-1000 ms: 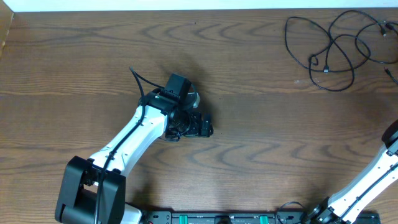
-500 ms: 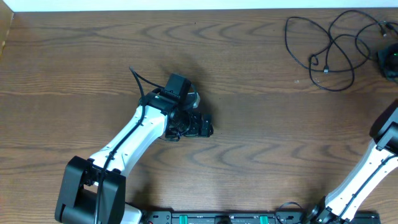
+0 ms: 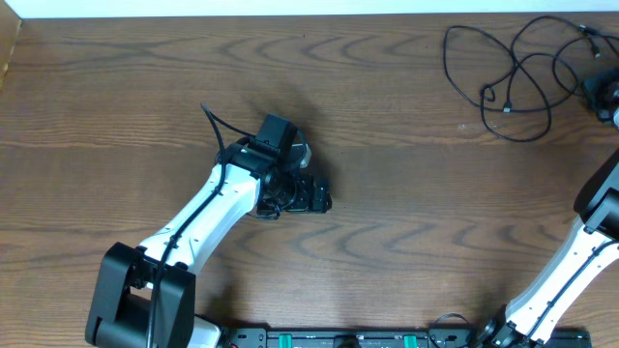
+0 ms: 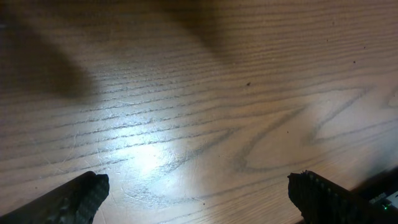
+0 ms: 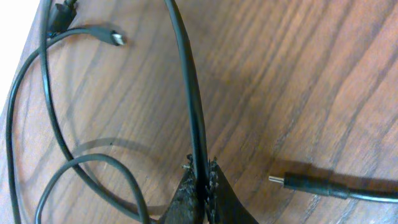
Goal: Untangle cables
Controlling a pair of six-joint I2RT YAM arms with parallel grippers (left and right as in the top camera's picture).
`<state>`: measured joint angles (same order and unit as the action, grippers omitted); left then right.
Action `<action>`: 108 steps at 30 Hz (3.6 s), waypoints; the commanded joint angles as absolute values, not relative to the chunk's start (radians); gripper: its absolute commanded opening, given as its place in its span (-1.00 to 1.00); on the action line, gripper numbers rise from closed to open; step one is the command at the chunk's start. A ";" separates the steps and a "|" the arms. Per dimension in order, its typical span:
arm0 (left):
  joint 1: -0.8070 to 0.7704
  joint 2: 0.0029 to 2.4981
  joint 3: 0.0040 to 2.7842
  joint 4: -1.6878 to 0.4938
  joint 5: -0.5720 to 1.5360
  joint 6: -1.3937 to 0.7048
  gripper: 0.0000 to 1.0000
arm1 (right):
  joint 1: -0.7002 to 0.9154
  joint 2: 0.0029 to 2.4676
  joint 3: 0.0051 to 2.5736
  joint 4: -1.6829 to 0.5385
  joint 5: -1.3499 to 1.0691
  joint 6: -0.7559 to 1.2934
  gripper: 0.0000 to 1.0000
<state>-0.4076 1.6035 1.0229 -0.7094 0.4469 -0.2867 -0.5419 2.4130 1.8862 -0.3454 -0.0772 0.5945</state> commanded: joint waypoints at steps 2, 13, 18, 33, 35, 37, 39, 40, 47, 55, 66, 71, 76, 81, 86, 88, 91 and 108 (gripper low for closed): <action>-0.409 1.605 1.036 -0.713 0.453 -0.270 0.96 | -0.568 2.224 1.900 -0.339 0.051 0.447 -0.98; -0.409 1.605 1.036 -0.713 0.452 -0.270 0.96 | -0.700 2.037 1.900 -0.336 0.231 0.267 -0.98; -0.409 1.605 1.036 -0.713 0.452 -0.270 0.96 | -0.724 2.096 1.897 -0.406 0.216 0.201 -0.98; -0.409 1.605 1.036 -0.713 0.452 -0.270 0.96 | -0.746 2.356 1.897 -0.397 0.167 0.175 -0.92; -0.409 1.605 1.036 -0.713 0.452 -0.270 0.96 | -0.759 2.364 1.897 -0.400 0.167 0.183 -0.76; -0.409 1.605 1.036 -0.713 0.452 -0.270 0.96 | -0.773 2.365 1.897 -0.400 0.166 0.187 -0.58; -0.409 1.605 1.036 -0.713 0.452 -0.270 0.96 | -0.782 2.362 1.898 -0.402 0.166 0.196 -0.24; -0.409 1.605 1.036 -0.713 0.452 -0.270 0.96 | -0.785 2.361 1.898 -0.406 0.166 0.194 0.13; -0.409 1.605 1.036 -0.713 0.453 -0.270 0.96 | -0.786 2.308 1.898 -0.439 0.165 0.185 0.98; -0.409 1.605 1.036 -0.713 0.452 -0.270 0.96 | -0.779 2.079 1.898 -0.485 -0.013 0.186 0.98; -0.409 1.605 1.036 -0.713 0.452 -0.270 0.96 | -0.726 1.750 1.898 -0.596 -0.632 0.185 0.99; -0.409 1.605 1.036 -0.713 0.452 -0.270 0.96 | -0.593 1.602 1.836 -0.617 -0.534 0.184 0.98; -0.409 1.605 1.036 -0.713 0.452 -0.270 0.96 | -0.443 1.434 1.639 -0.515 -0.402 0.132 0.98; -0.409 1.605 1.036 -0.713 0.452 -0.270 0.96 | -0.325 1.237 1.338 -0.315 -0.311 0.088 0.98; -0.409 1.605 1.036 -0.713 0.453 -0.270 0.96 | -0.287 1.029 1.057 -0.119 -0.332 0.089 0.98; -0.409 1.605 1.036 -0.713 0.452 -0.270 0.96 | -0.287 0.953 1.001 -0.116 -0.369 0.089 0.99; -0.409 1.605 1.036 -0.713 0.452 -0.270 0.96 | -0.287 0.816 0.945 -0.194 -0.413 0.092 0.98; -0.409 1.605 1.036 -0.713 0.452 -0.270 0.96 | -0.162 0.309 0.953 -0.483 -0.429 0.069 0.99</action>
<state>-0.4076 1.6039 1.0229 -0.7094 0.4469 -0.2867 -0.1905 0.3504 0.9291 -0.4797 -0.4263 0.0864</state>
